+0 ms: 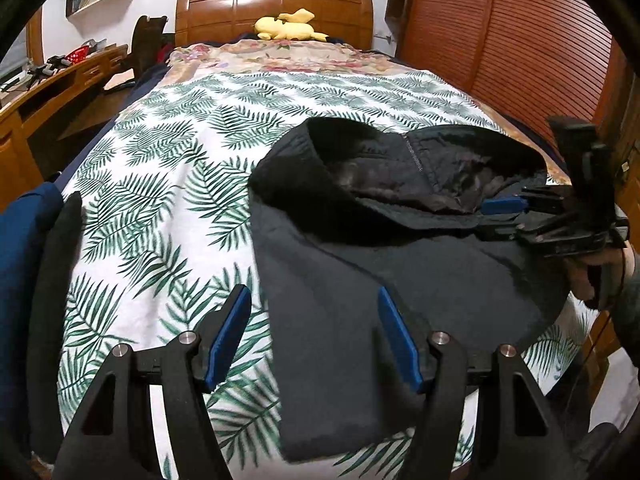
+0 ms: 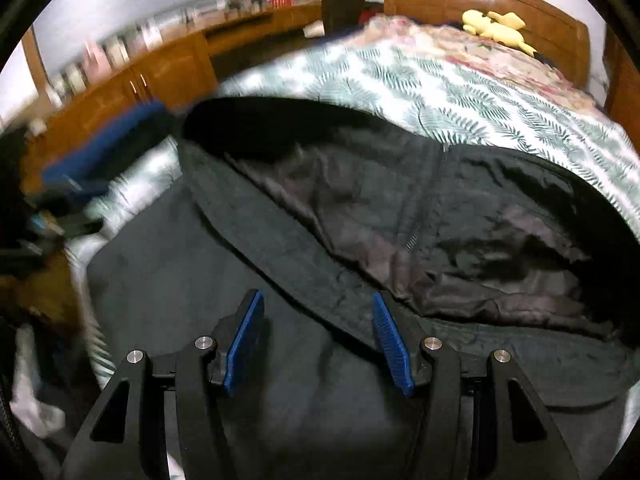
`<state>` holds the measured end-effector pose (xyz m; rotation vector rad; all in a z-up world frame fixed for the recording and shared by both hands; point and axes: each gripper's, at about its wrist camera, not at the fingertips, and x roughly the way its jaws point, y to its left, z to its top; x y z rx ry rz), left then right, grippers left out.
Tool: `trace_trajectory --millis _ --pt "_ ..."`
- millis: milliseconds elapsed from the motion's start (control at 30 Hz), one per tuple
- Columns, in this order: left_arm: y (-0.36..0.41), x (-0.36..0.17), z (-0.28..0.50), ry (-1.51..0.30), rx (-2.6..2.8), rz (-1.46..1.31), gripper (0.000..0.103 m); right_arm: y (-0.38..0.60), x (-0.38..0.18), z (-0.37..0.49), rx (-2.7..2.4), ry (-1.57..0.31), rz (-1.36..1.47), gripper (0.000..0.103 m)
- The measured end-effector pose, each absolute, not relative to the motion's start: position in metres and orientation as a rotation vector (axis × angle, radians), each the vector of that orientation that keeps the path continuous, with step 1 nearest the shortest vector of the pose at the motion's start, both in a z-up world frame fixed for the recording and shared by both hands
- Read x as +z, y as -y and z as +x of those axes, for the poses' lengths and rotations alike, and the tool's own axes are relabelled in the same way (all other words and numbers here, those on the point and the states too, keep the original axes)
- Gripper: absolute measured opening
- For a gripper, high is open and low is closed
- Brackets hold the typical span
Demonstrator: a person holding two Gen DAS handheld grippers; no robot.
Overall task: Fold large clothes
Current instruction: 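Lower the folded half onto the jacket and open both grippers, then smooth the folded jacket surface with the right gripper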
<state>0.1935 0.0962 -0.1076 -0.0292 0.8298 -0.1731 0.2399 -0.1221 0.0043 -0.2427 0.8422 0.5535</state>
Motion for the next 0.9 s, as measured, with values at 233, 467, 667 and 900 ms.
trace_trajectory --millis 233,467,667,900 --pt "-0.103 -0.112 0.186 -0.831 -0.175 -0.027 0.066 0.113 0.006 0.296 0.435 -0.891 -0.350 0.004" --pt "-0.105 -0.109 0.177 -0.831 -0.172 -0.019 0.066 0.107 0.044 0.365 0.368 -0.768 -0.300 0.004" --pt "-0.101 -0.107 0.170 -0.832 -0.177 -0.019 0.066 0.101 0.036 0.400 0.309 -0.784 -0.292 0.014" --pt "-0.092 -0.110 0.169 -0.836 -0.199 -0.027 0.066 0.141 0.061 0.387 0.276 -0.720 -0.201 0.058"
